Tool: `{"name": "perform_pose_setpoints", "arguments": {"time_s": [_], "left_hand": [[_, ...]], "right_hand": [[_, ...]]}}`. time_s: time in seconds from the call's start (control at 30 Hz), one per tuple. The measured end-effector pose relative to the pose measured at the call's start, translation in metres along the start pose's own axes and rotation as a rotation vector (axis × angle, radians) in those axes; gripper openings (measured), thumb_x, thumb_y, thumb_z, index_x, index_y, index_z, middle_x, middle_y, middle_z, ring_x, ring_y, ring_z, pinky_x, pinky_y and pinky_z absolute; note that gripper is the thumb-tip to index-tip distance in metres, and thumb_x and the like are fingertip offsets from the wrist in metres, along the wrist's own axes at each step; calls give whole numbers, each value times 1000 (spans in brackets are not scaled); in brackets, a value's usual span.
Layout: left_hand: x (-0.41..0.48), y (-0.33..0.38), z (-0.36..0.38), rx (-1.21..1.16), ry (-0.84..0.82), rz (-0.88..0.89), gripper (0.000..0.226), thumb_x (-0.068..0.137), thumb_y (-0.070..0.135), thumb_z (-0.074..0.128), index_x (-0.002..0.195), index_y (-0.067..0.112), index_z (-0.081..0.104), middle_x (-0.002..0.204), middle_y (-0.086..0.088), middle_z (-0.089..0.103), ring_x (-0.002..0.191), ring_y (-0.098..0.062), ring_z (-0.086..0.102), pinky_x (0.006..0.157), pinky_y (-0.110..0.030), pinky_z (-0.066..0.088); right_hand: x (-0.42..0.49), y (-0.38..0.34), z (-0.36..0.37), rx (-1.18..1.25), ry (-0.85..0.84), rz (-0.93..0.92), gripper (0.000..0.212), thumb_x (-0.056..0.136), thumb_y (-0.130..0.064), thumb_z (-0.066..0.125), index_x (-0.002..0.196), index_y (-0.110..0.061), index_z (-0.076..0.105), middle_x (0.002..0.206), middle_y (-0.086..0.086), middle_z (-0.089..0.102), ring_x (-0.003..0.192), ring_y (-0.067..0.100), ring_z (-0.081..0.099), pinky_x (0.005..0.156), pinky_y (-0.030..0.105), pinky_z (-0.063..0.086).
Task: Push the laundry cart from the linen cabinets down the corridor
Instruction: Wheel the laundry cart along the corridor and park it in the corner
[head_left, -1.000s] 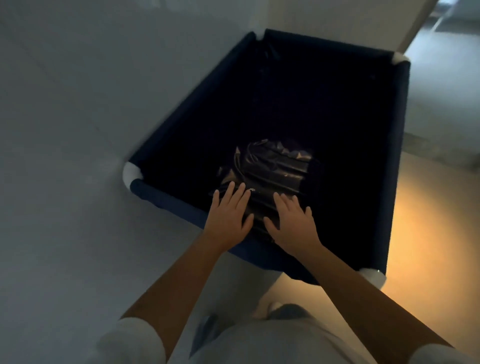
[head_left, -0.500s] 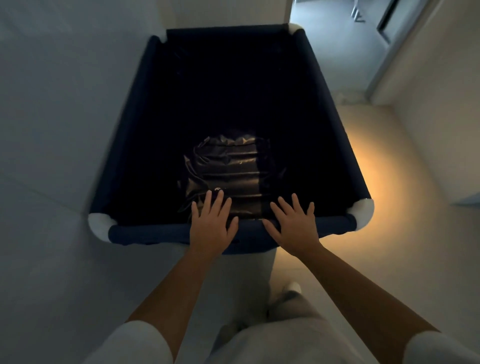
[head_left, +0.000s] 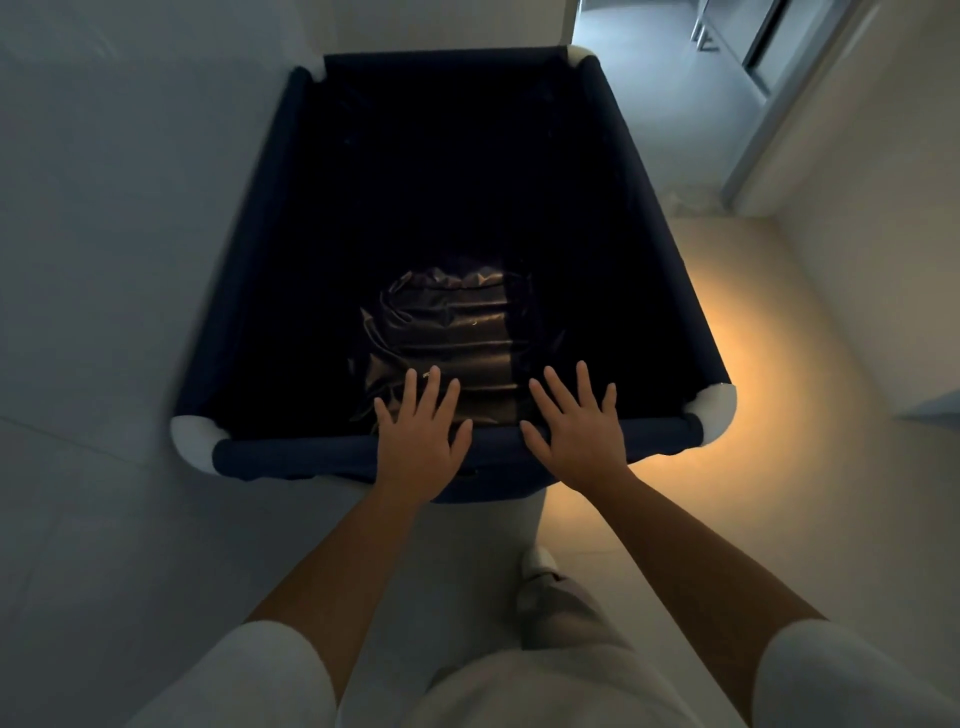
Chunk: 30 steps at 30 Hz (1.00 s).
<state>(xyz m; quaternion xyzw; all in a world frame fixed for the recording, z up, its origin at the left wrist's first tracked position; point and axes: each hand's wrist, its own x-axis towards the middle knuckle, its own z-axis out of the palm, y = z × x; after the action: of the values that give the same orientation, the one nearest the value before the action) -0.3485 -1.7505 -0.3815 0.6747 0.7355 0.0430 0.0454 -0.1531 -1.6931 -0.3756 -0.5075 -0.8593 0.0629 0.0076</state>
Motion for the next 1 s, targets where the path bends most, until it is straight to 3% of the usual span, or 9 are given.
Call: {"name": "perform_pose_setpoints", "arguments": {"time_s": [0.2, 0.37, 0.53, 0.83, 1.0], "left_hand": [[48, -10, 0, 42, -25, -13, 54, 95, 42, 34, 143, 20, 27, 153, -8, 24, 141, -32, 14, 102, -66, 19], [92, -20, 2, 33, -53, -40, 57, 94, 47, 28, 145, 24, 17, 156, -4, 13, 142, -29, 3, 103, -67, 13], [135, -30, 0, 51, -66, -63, 60, 93, 51, 25, 146, 27, 12, 156, -2, 9, 142, -33, 2, 103, -68, 13], [200, -43, -5, 9, -32, -48, 58, 93, 47, 36, 144, 24, 22, 154, -6, 19, 141, -36, 8, 100, -71, 16], [236, -52, -5, 19, -29, -32, 57, 94, 47, 32, 144, 24, 21, 154, -6, 20, 142, -34, 7, 102, -68, 15]], "right_hand": [[47, 11, -4, 12, -10, -23, 58, 92, -50, 36, 140, -16, 36, 148, 11, 35, 138, 42, 16, 106, 64, 16], [92, 25, -1, -26, -52, -91, 64, 91, -58, 20, 144, -23, 22, 153, 3, 24, 141, 37, 5, 109, 61, 9], [137, 36, -3, -12, -52, -127, 63, 91, -59, 20, 144, -25, 24, 153, 3, 25, 141, 37, 5, 109, 61, 9], [206, 49, -9, -34, -91, -152, 67, 88, -63, 15, 145, -27, 17, 155, 1, 18, 142, 34, -2, 110, 60, 4], [241, 54, -12, -69, -101, -111, 69, 87, -65, 11, 146, -28, 15, 156, 0, 14, 142, 32, -6, 110, 59, 2]]}}
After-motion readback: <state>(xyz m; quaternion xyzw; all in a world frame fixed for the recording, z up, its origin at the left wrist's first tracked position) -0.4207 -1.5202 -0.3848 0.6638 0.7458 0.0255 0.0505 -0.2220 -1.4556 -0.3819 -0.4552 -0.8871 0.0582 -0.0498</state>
